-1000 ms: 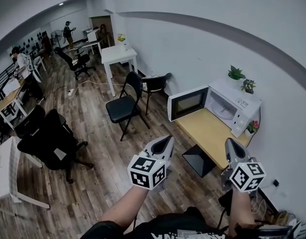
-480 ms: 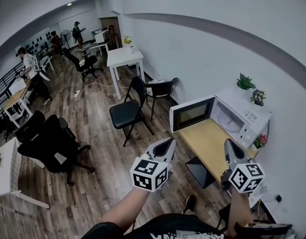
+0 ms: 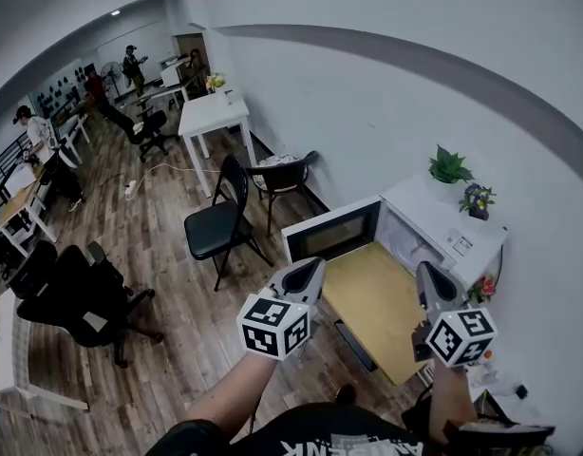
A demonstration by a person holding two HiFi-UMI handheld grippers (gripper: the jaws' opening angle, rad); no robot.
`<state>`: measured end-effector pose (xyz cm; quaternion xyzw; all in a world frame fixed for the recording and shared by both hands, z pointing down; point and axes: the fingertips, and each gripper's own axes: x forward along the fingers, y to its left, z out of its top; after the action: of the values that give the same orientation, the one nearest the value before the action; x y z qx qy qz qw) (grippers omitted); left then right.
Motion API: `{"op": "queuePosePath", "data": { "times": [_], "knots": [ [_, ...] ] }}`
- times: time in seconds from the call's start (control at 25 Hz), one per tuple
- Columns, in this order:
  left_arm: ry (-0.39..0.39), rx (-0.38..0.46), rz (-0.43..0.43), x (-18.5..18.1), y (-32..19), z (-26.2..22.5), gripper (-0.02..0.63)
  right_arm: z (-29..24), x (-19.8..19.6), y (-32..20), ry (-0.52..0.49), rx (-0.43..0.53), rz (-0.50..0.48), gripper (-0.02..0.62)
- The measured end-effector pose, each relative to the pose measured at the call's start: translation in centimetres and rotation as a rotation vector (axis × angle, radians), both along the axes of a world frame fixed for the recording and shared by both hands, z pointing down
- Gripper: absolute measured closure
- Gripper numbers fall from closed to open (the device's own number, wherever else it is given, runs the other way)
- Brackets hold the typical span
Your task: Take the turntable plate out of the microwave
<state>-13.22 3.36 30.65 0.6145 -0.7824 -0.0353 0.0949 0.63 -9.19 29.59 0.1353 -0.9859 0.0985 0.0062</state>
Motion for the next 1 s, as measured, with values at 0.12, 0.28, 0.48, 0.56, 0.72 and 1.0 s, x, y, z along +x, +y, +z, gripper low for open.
{"op": "queuePosePath", "data": {
  "times": [0.12,0.28,0.48,0.56,0.72,1.0],
  "knots": [
    [0.003,-0.027,0.006,-0.4,-3.7,0.3,0.603,0.3,0.0,-2.9,0.008,-0.002,-0.005,0.592],
    [0.012,-0.034,0.031,0.0,-8.4,0.3,0.603,0.9,0.4,-7.0,0.02,-0.014,0.01,0.592],
    [0.008,-0.051,0.064,0.9,-13.3,0.9,0.603,1.2,0.6,-10.5,0.013,-0.017,0.002,0.592],
    [0.011,-0.062,0.084,1.3,-15.1,1.5,0.603,1.4,0.9,-11.8,0.012,-0.019,0.015,0.592],
    [0.014,-0.076,0.124,1.1,-17.5,2.0,0.603,2.0,1.1,-13.2,0.01,-0.034,0.05,0.592],
    [0.051,-0.046,0.222,-1.2,-22.2,3.3,0.603,3.1,-0.1,-15.6,0.025,-0.029,0.148,0.592]
  ]
}}
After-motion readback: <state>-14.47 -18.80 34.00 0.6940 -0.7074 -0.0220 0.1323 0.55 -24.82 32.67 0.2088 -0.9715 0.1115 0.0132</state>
